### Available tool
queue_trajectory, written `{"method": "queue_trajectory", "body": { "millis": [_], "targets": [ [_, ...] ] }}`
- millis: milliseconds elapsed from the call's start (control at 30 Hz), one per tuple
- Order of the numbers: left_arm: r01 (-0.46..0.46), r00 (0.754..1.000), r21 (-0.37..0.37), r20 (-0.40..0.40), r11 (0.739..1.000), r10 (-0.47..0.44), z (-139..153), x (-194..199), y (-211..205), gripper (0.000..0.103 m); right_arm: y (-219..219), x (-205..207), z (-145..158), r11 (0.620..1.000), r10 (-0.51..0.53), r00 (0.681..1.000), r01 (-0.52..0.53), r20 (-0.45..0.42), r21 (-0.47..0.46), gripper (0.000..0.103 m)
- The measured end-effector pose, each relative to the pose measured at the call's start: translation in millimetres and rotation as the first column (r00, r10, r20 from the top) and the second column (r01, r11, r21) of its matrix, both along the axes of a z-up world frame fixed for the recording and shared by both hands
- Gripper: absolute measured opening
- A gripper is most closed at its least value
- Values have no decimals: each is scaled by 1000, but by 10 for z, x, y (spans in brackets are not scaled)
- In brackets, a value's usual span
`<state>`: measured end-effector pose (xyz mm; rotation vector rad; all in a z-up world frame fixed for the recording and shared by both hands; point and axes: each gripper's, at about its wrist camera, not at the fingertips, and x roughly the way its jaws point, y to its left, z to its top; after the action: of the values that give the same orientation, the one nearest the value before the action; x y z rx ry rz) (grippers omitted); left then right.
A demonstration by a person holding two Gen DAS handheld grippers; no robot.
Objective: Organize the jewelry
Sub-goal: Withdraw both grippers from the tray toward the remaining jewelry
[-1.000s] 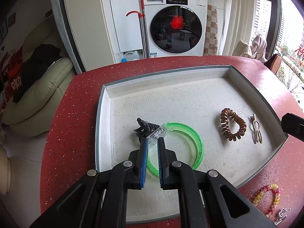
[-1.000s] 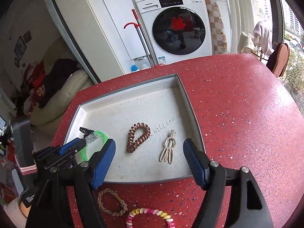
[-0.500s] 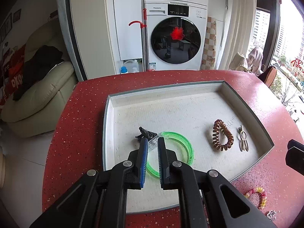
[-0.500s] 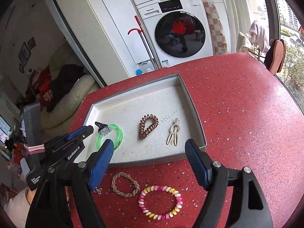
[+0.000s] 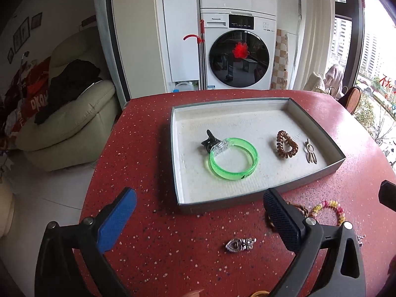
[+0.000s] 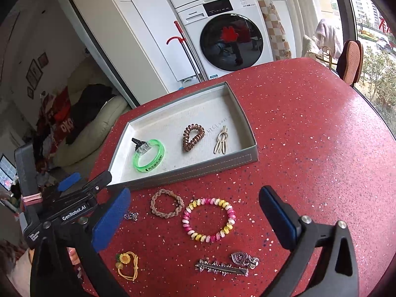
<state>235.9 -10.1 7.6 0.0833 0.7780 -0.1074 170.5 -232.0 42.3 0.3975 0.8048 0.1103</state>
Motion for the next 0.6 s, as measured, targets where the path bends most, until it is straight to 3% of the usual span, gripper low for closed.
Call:
{"method": "queue_trajectory", "body": {
  "millis": [233,600],
  "targets": [
    [13,997,-34,-81,999,-15,-165,-425,136,103,5,-336,-190,999,16,998,-13,-57,53,103],
    [5,988,-55,-154,998,-13,-377,-950,148,103,-68,-823,-470,1000,-9,988,7,-151,-17,103]
  ]
}}
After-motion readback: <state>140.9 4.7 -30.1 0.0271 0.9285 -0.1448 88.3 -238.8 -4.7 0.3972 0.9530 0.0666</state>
